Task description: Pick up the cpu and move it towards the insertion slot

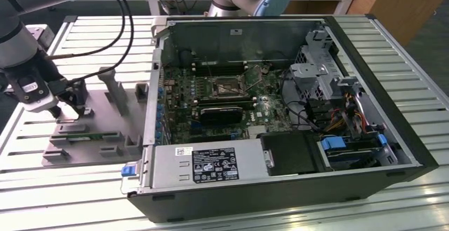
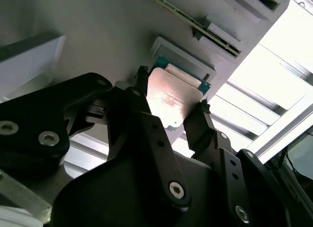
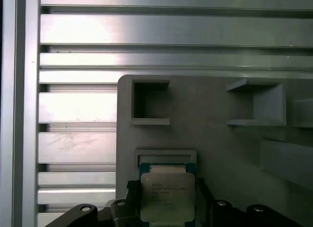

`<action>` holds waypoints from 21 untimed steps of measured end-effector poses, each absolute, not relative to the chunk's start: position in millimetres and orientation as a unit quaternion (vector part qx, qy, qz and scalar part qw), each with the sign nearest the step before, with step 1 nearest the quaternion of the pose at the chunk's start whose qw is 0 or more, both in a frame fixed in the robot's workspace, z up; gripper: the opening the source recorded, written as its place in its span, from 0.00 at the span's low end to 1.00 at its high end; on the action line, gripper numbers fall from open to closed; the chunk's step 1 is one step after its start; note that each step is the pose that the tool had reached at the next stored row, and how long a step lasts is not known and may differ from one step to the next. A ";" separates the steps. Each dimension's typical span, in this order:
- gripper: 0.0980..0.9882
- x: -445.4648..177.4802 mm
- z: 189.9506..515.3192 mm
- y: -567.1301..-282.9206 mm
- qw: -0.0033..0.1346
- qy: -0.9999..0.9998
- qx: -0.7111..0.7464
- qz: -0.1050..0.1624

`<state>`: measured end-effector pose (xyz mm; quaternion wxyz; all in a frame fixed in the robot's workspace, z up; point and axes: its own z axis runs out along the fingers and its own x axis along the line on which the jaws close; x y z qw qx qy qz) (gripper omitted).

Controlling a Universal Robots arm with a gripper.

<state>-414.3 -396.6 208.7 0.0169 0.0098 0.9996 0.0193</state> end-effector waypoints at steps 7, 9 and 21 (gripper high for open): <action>0.49 -414.3 228.0 -396.7 0.017 1.000 0.010 0.019; 0.49 -414.3 233.7 -396.7 0.017 1.000 0.010 0.018; 0.49 -414.3 258.6 -396.6 0.017 1.000 0.010 0.018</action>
